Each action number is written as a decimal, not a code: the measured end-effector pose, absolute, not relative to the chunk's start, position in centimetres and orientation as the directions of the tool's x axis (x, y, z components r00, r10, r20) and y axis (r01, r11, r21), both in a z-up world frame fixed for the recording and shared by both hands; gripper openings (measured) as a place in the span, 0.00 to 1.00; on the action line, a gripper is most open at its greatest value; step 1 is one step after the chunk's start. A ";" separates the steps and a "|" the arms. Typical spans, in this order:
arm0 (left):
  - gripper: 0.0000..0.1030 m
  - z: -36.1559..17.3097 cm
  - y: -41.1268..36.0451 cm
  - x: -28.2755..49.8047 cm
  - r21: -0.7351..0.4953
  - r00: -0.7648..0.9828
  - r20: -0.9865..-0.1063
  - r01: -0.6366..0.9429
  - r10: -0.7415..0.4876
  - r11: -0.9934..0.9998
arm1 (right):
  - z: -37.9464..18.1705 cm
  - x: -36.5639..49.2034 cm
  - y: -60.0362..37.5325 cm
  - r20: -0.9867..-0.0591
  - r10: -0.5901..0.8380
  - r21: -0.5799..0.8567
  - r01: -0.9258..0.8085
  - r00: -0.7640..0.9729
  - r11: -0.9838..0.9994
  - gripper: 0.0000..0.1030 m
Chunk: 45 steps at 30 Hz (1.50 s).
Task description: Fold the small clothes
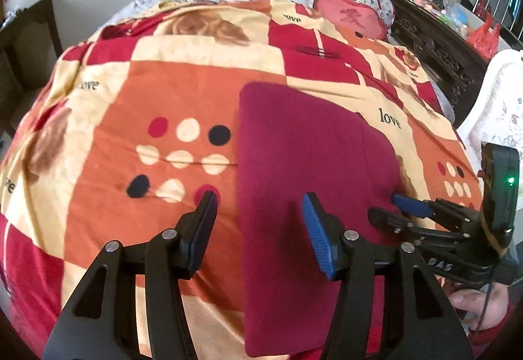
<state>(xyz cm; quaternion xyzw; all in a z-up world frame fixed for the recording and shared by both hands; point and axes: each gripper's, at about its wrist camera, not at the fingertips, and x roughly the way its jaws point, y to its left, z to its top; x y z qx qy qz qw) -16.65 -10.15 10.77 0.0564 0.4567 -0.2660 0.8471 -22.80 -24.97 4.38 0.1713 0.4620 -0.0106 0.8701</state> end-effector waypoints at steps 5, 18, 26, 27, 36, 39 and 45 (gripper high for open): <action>0.53 11.0 -10.0 -17.4 -0.131 0.461 -0.797 0.497 -0.389 0.858 | 5.9 -24.2 -24.4 -0.793 0.123 0.279 0.176 0.597 0.944 0.46; 0.53 13.2 -9.4 -19.9 -0.086 0.527 -0.762 0.494 -0.377 0.865 | 11.3 -26.8 -21.2 -0.717 0.002 0.205 0.209 0.697 0.956 0.48; 0.53 14.5 -8.5 -21.0 -0.079 0.562 -0.735 0.486 -0.381 0.870 | 12.1 -28.0 -20.3 -0.705 -0.028 0.186 0.222 0.708 0.957 0.49; 0.53 14.6 -8.4 -21.1 -0.078 0.565 -0.732 0.485 -0.381 0.871 | 12.2 -28.1 -20.3 -0.703 -0.029 0.186 0.224 0.711 0.957 0.49; 0.53 15.1 -8.3 -21.9 -0.072 0.578 -0.720 0.488 -0.384 0.870 | 12.6 -28.9 -20.1 -0.702 -0.028 0.198 0.233 0.711 0.952 0.49; 0.53 15.2 -8.2 -22.1 -0.073 0.581 -0.716 0.489 -0.387 0.869 | 12.7 -29.1 -20.1 -0.701 -0.031 0.199 0.238 0.712 0.951 0.49; 0.53 15.3 -8.2 -22.2 -0.072 0.580 -0.718 0.489 -0.385 0.870 | 12.5 -29.2 -20.0 -0.707 -0.028 0.202 0.240 0.707 0.949 0.49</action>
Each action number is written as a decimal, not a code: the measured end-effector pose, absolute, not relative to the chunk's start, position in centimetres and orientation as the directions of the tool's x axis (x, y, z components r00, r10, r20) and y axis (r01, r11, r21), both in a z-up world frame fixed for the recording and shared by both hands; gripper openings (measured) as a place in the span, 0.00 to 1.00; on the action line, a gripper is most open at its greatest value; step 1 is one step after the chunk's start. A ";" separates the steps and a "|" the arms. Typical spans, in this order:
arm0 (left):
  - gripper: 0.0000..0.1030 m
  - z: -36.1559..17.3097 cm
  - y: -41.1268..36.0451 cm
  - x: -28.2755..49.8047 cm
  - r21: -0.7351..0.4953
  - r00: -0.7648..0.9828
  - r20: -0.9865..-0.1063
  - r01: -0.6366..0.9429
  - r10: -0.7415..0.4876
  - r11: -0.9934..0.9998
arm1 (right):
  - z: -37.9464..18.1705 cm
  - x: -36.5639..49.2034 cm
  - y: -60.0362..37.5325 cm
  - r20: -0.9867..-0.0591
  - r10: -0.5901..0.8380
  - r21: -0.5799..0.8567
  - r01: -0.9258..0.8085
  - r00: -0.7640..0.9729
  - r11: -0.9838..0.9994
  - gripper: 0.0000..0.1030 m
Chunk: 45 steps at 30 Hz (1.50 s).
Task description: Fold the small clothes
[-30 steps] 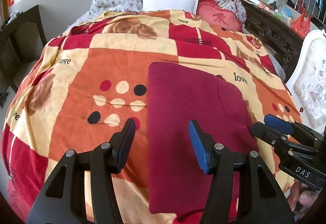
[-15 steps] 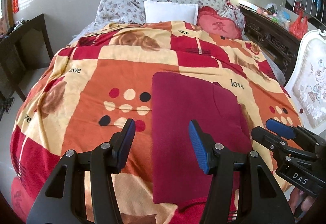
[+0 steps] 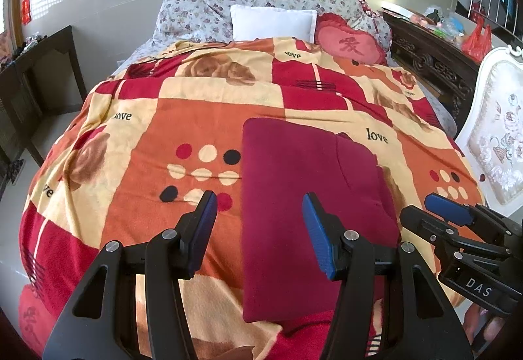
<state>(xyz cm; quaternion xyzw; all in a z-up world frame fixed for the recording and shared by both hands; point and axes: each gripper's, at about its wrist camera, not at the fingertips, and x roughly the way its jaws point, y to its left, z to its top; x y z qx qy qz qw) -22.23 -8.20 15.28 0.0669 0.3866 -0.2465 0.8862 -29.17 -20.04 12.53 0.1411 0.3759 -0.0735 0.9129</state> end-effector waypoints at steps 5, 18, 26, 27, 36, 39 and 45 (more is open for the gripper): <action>0.53 15.3 -8.1 -22.2 -0.072 0.579 -0.719 0.489 -0.385 0.869 | 12.3 -29.1 -19.8 -0.712 -0.022 0.203 0.236 0.702 0.950 0.50; 0.53 14.8 -7.9 -22.3 -0.074 0.572 -0.726 0.486 -0.381 0.871 | 11.5 -28.6 -19.3 -0.728 -0.011 0.213 0.241 0.685 0.947 0.50; 0.53 14.6 -7.9 -22.2 -0.075 0.570 -0.729 0.485 -0.380 0.871 | 11.5 -28.4 -19.2 -0.729 -0.009 0.214 0.240 0.685 0.947 0.50; 0.53 14.5 -7.9 -22.2 -0.075 0.569 -0.729 0.485 -0.380 0.871 | 11.5 -28.4 -19.2 -0.731 -0.008 0.215 0.240 0.683 0.947 0.50; 0.53 14.4 -7.9 -22.3 -0.075 0.567 -0.732 0.484 -0.378 0.872 | 11.0 -28.2 -19.3 -0.739 -0.003 0.216 0.242 0.673 0.946 0.50; 0.53 14.1 -8.0 -22.3 -0.075 0.565 -0.733 0.484 -0.377 0.872 | 10.9 -28.1 -19.4 -0.741 0.000 0.219 0.242 0.671 0.945 0.50; 0.53 13.5 -8.4 -22.2 -0.075 0.555 -0.743 0.486 -0.374 0.871 | 10.6 -27.9 -19.4 -0.747 0.005 0.220 0.241 0.665 0.945 0.50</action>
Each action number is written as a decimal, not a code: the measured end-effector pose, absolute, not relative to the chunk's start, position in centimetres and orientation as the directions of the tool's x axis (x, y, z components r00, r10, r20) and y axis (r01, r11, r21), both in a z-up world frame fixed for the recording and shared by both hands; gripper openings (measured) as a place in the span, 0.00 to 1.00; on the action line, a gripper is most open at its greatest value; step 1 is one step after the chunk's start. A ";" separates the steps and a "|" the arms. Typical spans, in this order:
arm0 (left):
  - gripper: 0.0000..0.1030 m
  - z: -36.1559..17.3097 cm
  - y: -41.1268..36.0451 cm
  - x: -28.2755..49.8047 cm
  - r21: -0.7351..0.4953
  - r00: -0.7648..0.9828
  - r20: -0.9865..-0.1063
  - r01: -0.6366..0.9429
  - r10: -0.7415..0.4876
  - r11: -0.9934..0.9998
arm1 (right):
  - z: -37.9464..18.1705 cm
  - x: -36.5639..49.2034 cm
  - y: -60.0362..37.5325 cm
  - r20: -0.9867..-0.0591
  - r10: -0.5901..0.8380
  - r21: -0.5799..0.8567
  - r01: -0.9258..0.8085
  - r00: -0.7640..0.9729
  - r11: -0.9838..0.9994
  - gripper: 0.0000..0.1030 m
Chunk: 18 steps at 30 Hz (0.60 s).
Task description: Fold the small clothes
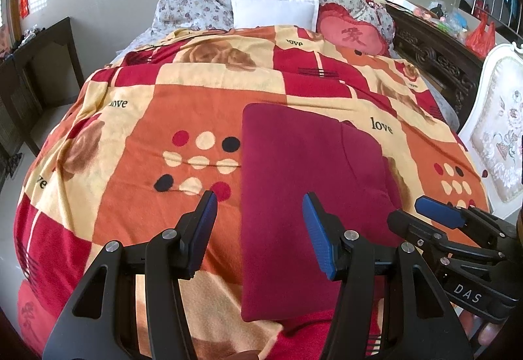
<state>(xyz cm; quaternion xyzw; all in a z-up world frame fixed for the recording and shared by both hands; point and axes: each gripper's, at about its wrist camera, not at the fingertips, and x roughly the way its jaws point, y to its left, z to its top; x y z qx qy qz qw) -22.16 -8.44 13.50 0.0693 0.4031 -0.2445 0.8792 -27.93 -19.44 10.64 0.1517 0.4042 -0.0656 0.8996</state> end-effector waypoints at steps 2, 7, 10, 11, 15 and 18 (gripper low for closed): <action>0.53 13.5 -8.5 -22.1 -0.076 0.555 -0.743 0.486 -0.374 0.871 | 10.6 -27.9 -19.5 -0.750 0.007 0.222 0.241 0.662 0.945 0.50; 0.53 13.5 -8.6 -21.9 -0.076 0.550 -0.747 0.486 -0.373 0.870 | 10.4 -27.8 -19.8 -0.752 0.009 0.228 0.247 0.660 0.942 0.50; 0.53 13.5 -8.6 -21.8 -0.076 0.551 -0.746 0.486 -0.373 0.870 | 10.3 -27.7 -19.8 -0.753 0.011 0.229 0.246 0.658 0.942 0.50; 0.53 13.5 -8.6 -21.8 -0.076 0.552 -0.746 0.487 -0.374 0.870 | 10.3 -27.7 -19.8 -0.754 0.011 0.228 0.246 0.657 0.942 0.50; 0.53 13.3 -8.4 -21.8 -0.085 0.562 -0.732 0.484 -0.384 0.871 | 10.0 -27.6 -19.8 -0.758 0.016 0.230 0.245 0.652 0.942 0.50; 0.53 13.2 -8.1 -21.3 -0.096 0.566 -0.729 0.472 -0.385 0.876 | 9.8 -27.5 -19.9 -0.760 0.017 0.231 0.246 0.649 0.942 0.50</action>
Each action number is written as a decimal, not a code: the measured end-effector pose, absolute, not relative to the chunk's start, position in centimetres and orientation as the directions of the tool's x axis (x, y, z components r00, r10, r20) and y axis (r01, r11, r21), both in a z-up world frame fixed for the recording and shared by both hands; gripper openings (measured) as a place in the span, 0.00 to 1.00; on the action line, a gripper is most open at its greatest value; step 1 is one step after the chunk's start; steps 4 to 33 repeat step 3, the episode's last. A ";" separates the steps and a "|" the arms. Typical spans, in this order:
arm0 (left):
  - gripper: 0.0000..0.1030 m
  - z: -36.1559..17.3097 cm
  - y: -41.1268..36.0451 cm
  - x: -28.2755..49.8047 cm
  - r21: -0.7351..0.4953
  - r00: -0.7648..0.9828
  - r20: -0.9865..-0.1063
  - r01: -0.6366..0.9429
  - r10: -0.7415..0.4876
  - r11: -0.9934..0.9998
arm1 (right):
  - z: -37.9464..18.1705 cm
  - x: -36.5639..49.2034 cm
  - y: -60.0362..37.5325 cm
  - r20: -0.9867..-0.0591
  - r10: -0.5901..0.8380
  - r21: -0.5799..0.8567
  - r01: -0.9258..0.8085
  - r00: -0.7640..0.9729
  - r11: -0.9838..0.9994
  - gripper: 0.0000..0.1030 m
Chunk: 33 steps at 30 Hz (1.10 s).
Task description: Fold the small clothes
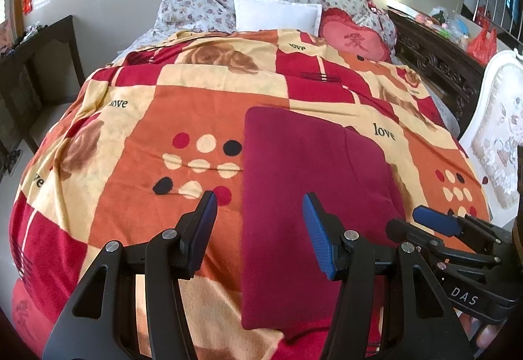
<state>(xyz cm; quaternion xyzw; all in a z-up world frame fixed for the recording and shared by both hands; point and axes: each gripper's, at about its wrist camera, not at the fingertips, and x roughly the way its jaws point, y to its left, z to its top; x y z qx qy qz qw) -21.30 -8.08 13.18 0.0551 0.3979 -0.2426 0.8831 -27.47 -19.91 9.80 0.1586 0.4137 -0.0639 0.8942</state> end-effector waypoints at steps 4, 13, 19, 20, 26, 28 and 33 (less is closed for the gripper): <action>0.53 13.0 -7.7 -20.8 -0.095 0.564 -0.736 0.463 -0.375 0.881 | 9.7 -27.4 -20.0 -0.760 0.015 0.231 0.248 0.649 0.941 0.50; 0.53 13.0 -7.7 -20.8 -0.095 0.564 -0.736 0.463 -0.375 0.881 | 9.7 -27.4 -20.0 -0.760 0.015 0.231 0.248 0.649 0.941 0.50; 0.53 13.0 -7.7 -20.8 -0.095 0.564 -0.736 0.463 -0.375 0.881 | 9.7 -27.4 -20.0 -0.760 0.015 0.231 0.248 0.649 0.941 0.50; 0.53 13.0 -7.7 -20.8 -0.095 0.564 -0.736 0.463 -0.375 0.881 | 9.7 -27.4 -20.0 -0.760 0.015 0.231 0.248 0.649 0.941 0.50; 0.53 13.0 -7.7 -20.8 -0.095 0.564 -0.736 0.463 -0.375 0.881 | 9.7 -27.4 -20.0 -0.760 0.015 0.231 0.248 0.649 0.941 0.50; 0.53 13.0 -7.7 -20.8 -0.095 0.564 -0.736 0.463 -0.375 0.881 | 9.7 -27.4 -20.0 -0.760 0.015 0.231 0.248 0.649 0.941 0.50; 0.53 13.0 -7.7 -20.8 -0.095 0.564 -0.736 0.463 -0.375 0.881 | 9.7 -27.4 -20.0 -0.760 0.015 0.231 0.248 0.649 0.941 0.50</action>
